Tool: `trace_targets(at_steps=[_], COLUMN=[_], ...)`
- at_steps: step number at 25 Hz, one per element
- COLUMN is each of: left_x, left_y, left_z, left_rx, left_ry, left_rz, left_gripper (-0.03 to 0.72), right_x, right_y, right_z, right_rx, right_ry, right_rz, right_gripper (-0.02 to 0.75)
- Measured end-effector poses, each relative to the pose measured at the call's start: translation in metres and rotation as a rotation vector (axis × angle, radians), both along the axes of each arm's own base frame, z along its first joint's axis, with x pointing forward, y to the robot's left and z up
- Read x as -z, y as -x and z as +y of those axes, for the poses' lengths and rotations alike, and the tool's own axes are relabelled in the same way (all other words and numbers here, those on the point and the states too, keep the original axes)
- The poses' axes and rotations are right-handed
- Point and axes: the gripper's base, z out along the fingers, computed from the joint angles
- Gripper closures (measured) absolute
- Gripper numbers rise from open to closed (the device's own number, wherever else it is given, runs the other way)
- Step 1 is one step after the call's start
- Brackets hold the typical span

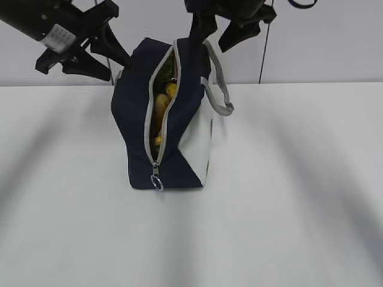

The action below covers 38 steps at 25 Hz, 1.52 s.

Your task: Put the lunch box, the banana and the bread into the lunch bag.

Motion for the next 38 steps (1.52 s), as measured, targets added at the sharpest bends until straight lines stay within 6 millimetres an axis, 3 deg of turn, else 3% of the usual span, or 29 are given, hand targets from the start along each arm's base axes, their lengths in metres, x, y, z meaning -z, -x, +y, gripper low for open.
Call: trace_targets(at_steps=[3, 7, 13, 18, 25, 31, 38], left_x=[-0.016, -0.033, -0.057, -0.062, -0.06, -0.06, -0.061], left_y=[0.01, 0.024, 0.041, 0.05, 0.057, 0.058, 0.058], left_z=[0.003, 0.011, 0.021, 0.022, 0.021, 0.02, 0.019], left_rx=[0.061, 0.096, 0.111, 0.14, 0.186, 0.19, 0.19], left_ry=[-0.015, -0.05, -0.106, -0.11, -0.114, -0.099, -0.09], left_rz=[-0.041, -0.063, -0.111, -0.089, -0.025, -0.019, -0.019], left_gripper=[0.316, 0.316, 0.316, 0.316, 0.316, 0.316, 0.317], right_x=[-0.027, -0.055, -0.06, -0.053, -0.02, -0.005, 0.033], right_y=[0.012, 0.036, 0.078, 0.106, 0.14, 0.168, 0.187], right_z=[-0.004, 0.007, 0.038, 0.038, 0.025, 0.01, -0.003], right_rx=[-0.008, -0.046, -0.156, -0.213, -0.306, -0.333, -0.293], right_ry=[0.003, 0.048, 0.167, 0.205, 0.236, 0.175, 0.084], right_rz=[-0.066, -0.144, -0.171, -0.123, -0.034, -0.236, -0.481], right_gripper=[0.233, 0.233, 0.262, 0.335, 0.351, 0.353, 0.353])
